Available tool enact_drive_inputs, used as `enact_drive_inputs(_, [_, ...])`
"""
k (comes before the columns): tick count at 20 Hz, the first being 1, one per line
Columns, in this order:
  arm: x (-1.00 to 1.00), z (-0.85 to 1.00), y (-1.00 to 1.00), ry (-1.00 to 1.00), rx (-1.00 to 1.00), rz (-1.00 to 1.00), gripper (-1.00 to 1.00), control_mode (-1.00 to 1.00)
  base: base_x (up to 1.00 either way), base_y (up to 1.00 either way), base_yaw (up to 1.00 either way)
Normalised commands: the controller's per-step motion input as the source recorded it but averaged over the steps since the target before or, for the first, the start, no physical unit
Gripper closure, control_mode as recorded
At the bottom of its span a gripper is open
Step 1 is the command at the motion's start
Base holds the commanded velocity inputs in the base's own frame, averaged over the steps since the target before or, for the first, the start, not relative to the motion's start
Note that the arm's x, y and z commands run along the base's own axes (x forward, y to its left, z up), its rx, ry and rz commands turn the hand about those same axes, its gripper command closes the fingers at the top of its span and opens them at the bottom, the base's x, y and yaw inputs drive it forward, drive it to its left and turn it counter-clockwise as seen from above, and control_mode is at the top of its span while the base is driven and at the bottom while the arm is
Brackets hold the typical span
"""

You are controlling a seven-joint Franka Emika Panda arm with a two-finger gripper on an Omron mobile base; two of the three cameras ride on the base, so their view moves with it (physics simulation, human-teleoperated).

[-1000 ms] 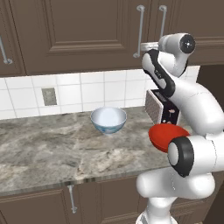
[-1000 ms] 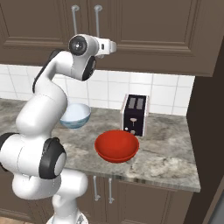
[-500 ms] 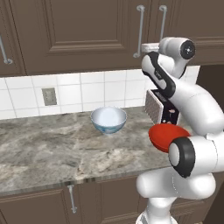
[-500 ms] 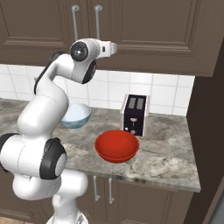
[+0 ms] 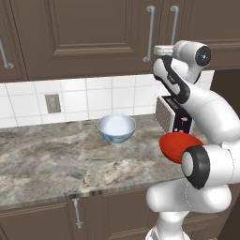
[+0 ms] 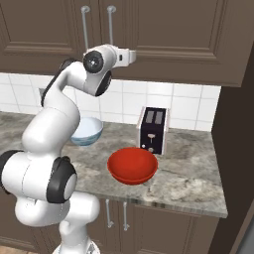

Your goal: Open the cabinet. Pick the bowls from the counter and place them in the cabinet. Then close the cabinet.

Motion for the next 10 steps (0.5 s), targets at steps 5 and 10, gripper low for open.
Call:
enact_drive_inputs(5, [0.21,-0.01,-1.00,0.00,0.15,-0.15,1.00,-1.00,0.00,0.00,0.00])
enact_drive_inputs(10, [0.00,-0.19,-1.00,0.06,0.15,-0.21,1.00,-1.00,0.00,0.00,0.00])
